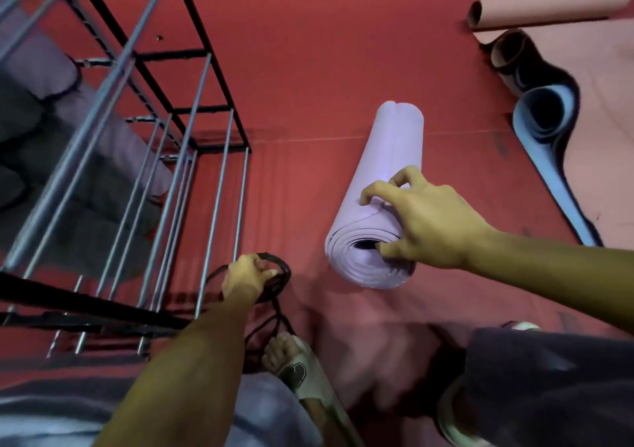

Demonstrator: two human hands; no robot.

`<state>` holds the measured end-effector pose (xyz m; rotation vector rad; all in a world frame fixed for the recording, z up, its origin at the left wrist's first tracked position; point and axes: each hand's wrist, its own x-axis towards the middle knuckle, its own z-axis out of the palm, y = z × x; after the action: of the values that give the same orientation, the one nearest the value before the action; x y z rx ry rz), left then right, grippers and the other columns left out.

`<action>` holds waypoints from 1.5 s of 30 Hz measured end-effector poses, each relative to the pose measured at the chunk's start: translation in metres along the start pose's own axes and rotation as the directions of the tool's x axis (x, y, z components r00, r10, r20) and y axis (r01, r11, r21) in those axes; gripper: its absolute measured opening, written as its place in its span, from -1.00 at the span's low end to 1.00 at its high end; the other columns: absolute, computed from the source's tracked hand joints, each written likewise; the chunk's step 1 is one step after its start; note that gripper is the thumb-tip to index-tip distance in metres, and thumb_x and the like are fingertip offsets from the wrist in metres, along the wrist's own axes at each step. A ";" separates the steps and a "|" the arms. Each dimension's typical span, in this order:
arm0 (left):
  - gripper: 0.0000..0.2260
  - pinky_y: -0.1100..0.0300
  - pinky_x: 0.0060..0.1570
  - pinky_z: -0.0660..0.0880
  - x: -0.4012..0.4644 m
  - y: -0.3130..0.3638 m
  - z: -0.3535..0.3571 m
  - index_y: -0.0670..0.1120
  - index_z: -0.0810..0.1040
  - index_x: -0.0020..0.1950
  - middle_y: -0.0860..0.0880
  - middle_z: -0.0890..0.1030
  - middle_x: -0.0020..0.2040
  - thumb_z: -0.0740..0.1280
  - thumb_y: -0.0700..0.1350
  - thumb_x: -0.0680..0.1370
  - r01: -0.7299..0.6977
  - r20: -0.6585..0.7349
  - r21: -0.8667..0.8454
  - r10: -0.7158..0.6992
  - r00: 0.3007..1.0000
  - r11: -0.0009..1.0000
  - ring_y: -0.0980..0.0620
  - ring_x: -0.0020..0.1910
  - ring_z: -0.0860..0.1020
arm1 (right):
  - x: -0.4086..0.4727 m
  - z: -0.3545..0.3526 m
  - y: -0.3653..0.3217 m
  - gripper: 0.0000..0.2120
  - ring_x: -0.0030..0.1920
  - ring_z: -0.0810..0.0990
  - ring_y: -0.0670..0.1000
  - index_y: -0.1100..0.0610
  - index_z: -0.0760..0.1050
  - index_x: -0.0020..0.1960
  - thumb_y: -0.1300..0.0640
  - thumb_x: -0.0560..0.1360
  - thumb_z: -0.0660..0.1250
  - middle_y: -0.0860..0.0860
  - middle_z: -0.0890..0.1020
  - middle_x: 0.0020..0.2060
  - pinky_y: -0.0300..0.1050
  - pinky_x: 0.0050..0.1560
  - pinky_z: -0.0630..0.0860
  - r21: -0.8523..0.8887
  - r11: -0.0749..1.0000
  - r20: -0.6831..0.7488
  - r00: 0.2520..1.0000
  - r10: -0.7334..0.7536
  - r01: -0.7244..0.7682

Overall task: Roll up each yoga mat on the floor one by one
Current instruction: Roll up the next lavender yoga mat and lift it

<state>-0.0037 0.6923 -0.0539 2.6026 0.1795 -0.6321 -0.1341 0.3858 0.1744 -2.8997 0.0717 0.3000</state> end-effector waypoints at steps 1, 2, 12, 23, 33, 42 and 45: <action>-0.73 0.06 -0.05 0.50 0.001 -0.004 0.006 -0.01 0.58 -0.11 -0.10 0.66 0.00 0.62 0.06 0.43 0.018 -0.051 0.018 -0.017 0.999 1.000 -0.18 0.05 0.64 | 0.000 0.003 0.000 -0.26 -0.19 0.59 0.15 -0.32 0.30 0.38 -0.24 0.29 0.54 -0.06 0.33 0.21 -0.01 -0.11 0.51 -0.012 1.000 0.012 1.000 -0.002 0.002; -0.75 0.03 -0.04 0.51 0.001 -0.008 0.010 -0.02 0.59 -0.05 -0.12 0.62 0.05 0.61 0.02 0.45 0.021 -0.103 0.051 -0.016 0.995 0.998 -0.21 0.10 0.62 | 0.000 0.007 0.001 -0.25 -0.18 0.60 0.15 -0.32 0.29 0.39 -0.27 0.28 0.53 -0.06 0.32 0.21 -0.02 -0.13 0.50 -0.024 1.000 0.022 1.000 -0.007 0.008; -0.74 0.55 -0.55 0.27 0.016 -0.020 0.017 -0.32 0.52 0.38 0.01 0.42 -0.23 0.22 -0.27 0.73 0.055 -0.106 -0.274 -0.087 0.991 0.960 0.24 -0.33 0.36 | -0.001 0.018 0.000 -0.25 -0.20 0.61 0.21 -0.35 0.27 0.39 -0.29 0.27 0.50 -0.08 0.31 0.25 0.04 -0.16 0.58 -0.055 0.998 0.030 1.000 0.003 -0.002; -0.66 0.10 -0.03 0.55 0.016 -0.020 0.024 -0.09 0.52 -0.01 -0.01 0.57 -0.29 0.54 -0.43 0.42 0.094 -0.080 -0.480 -0.151 0.985 0.872 -0.03 -0.18 0.55 | -0.001 0.016 -0.002 -0.26 -0.24 0.61 0.18 -0.36 0.27 0.40 -0.31 0.28 0.46 -0.09 0.32 0.27 -0.04 -0.23 0.49 -0.109 0.994 0.044 0.999 -0.003 0.008; -0.76 0.18 0.09 0.49 0.006 0.013 -0.010 -0.09 0.61 0.05 -0.02 0.64 -0.12 0.55 -0.31 0.48 -0.073 -0.164 -0.431 0.002 0.986 0.899 0.08 -0.10 0.54 | 0.000 0.004 -0.006 -0.29 -0.27 0.52 0.13 -0.32 0.27 0.42 -0.27 0.35 0.48 -0.06 0.33 0.30 -0.07 -0.21 0.39 -0.147 0.989 0.068 0.998 -0.010 0.020; -0.78 0.01 -0.14 0.70 -0.054 0.141 -0.089 -0.15 0.59 0.05 -0.18 0.64 -0.03 0.51 -0.39 0.51 -0.166 0.071 -0.739 0.321 0.944 0.653 -0.04 -0.19 0.65 | -0.013 -0.022 -0.002 -0.32 -0.18 0.59 0.17 -0.28 0.36 0.43 -0.25 0.35 0.49 -0.02 0.43 0.30 -0.04 -0.19 0.42 -0.189 0.981 0.057 0.997 -0.044 0.054; -0.79 -0.02 -0.10 0.71 -0.089 0.197 -0.118 -0.18 0.61 0.06 -0.17 0.64 0.01 0.51 -0.40 0.50 -0.327 0.005 -0.769 0.516 0.857 0.549 -0.05 -0.14 0.63 | -0.023 -0.048 -0.001 -0.33 0.02 0.65 0.16 -0.29 0.38 0.45 -0.29 0.38 0.48 -0.04 0.48 0.28 0.01 -0.10 0.52 -0.181 0.980 0.038 0.996 -0.082 0.088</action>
<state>0.0093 0.5698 0.1591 1.6388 -0.2360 -0.5189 -0.1467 0.3767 0.2252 -3.0673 -0.0898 0.3529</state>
